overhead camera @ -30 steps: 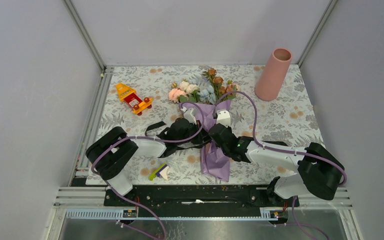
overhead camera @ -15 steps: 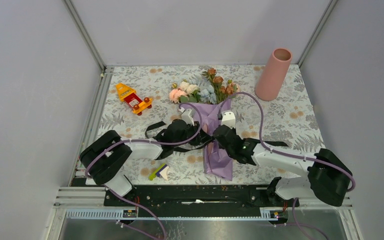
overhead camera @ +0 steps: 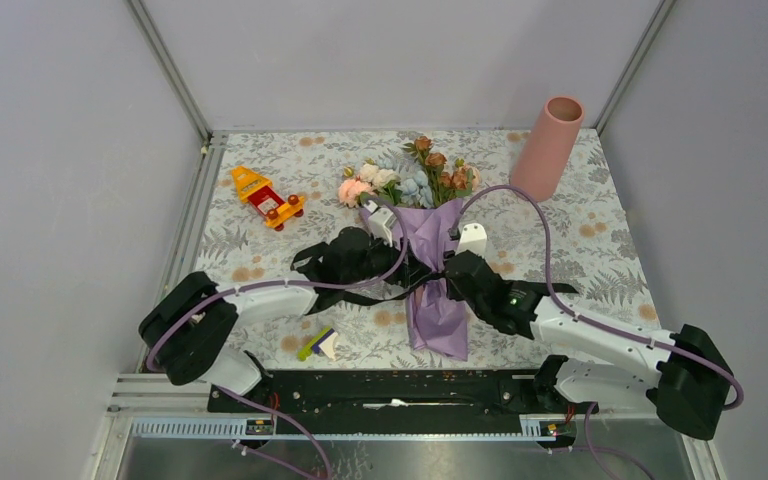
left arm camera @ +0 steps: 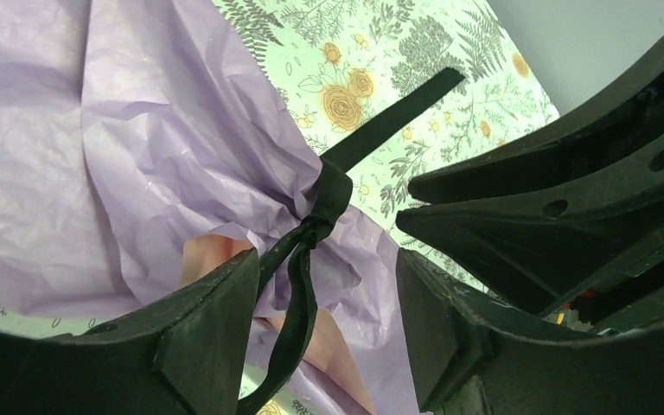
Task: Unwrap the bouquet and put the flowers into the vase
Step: Untie the ribbon from the wrapping paper.
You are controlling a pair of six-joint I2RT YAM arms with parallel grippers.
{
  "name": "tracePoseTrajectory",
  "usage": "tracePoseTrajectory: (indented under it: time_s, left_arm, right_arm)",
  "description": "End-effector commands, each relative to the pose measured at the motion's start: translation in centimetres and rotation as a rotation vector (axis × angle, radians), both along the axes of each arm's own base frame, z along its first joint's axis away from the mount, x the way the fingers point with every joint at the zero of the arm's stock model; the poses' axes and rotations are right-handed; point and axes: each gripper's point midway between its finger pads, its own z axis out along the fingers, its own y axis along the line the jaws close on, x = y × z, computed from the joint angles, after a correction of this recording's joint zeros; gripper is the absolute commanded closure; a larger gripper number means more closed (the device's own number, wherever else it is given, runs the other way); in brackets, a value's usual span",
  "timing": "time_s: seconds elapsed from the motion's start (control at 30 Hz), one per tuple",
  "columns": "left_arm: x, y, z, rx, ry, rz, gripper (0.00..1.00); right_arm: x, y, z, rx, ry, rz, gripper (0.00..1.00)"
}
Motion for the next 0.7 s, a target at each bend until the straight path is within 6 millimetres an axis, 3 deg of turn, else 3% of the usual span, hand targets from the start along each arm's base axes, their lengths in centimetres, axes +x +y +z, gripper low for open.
tracePoseTrajectory:
  time_s: [0.0, 0.27, 0.47, 0.67]
  left_arm:
    - [0.3, -1.7, 1.2, -0.002, -0.07, -0.094, 0.37]
    - [1.7, -3.2, 0.4, 0.03, -0.098, -0.13, 0.38]
    - [2.0, -3.7, -0.1, 0.049, -0.098, -0.142, 0.42]
    - [1.5, -2.7, 0.5, 0.04, -0.153, -0.114, 0.48]
  right_arm:
    - [0.1, -0.6, 0.2, 0.033, 0.027, -0.031, 0.64]
    - [0.3, 0.8, -1.4, 0.213, 0.155, 0.022, 0.55]
    - [0.6, 1.2, -2.2, 0.288, 0.214, 0.019, 0.55]
    - [1.0, 2.3, -2.1, 0.371, 0.217, 0.022, 0.6]
